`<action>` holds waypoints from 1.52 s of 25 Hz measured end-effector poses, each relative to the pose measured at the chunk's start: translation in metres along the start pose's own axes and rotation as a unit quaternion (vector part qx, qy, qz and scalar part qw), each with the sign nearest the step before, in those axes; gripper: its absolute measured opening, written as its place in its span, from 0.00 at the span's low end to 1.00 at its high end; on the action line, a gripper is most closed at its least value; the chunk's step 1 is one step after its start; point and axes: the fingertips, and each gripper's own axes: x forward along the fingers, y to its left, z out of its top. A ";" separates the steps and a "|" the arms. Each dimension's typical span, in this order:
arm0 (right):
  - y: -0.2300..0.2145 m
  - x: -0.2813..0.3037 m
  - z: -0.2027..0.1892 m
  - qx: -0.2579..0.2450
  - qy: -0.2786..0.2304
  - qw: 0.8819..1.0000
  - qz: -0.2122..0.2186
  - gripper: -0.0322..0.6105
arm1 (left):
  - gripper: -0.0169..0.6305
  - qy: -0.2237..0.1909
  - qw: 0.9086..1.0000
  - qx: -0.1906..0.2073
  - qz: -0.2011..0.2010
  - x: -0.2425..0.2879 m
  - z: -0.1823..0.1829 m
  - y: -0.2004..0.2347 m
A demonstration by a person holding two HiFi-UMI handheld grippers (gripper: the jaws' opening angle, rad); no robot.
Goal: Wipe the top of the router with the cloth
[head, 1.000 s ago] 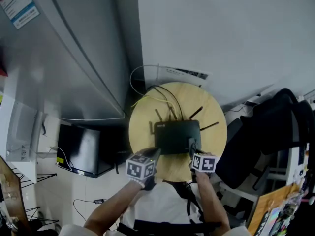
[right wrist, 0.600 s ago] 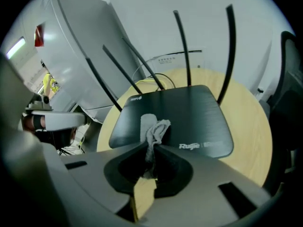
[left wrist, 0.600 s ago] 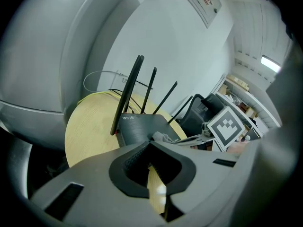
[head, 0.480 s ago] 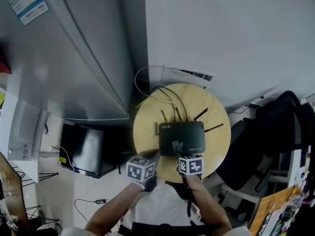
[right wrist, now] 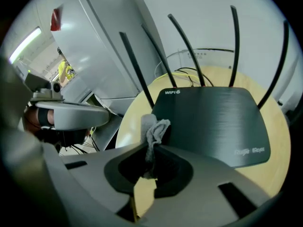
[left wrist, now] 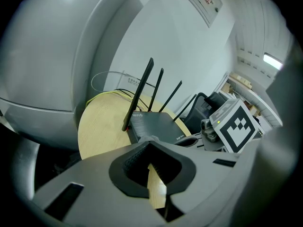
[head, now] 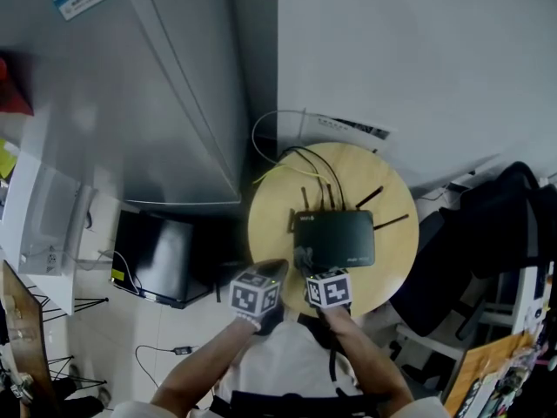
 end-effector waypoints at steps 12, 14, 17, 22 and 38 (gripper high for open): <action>-0.005 -0.021 0.010 0.018 -0.042 0.999 -0.017 0.11 | 0.02 0.010 0.999 0.038 -0.037 -0.002 0.002 -0.020; -0.030 -0.040 0.009 0.032 -0.053 0.998 -0.033 0.11 | 0.02 0.008 0.998 0.046 -0.045 0.005 0.005 -0.030; -0.073 -0.071 0.005 0.056 -0.068 0.995 -0.056 0.11 | 0.02 0.004 0.997 0.048 -0.053 0.017 0.011 -0.048; -0.150 -0.113 -0.005 0.083 -0.086 0.988 -0.096 0.11 | 0.02 0.006 0.997 0.050 -0.063 0.044 0.014 -0.085; -0.242 -0.088 -0.010 0.028 -0.021 0.997 -0.063 0.11 | 0.02 0.012 0.999 0.035 -0.021 0.088 0.006 -0.141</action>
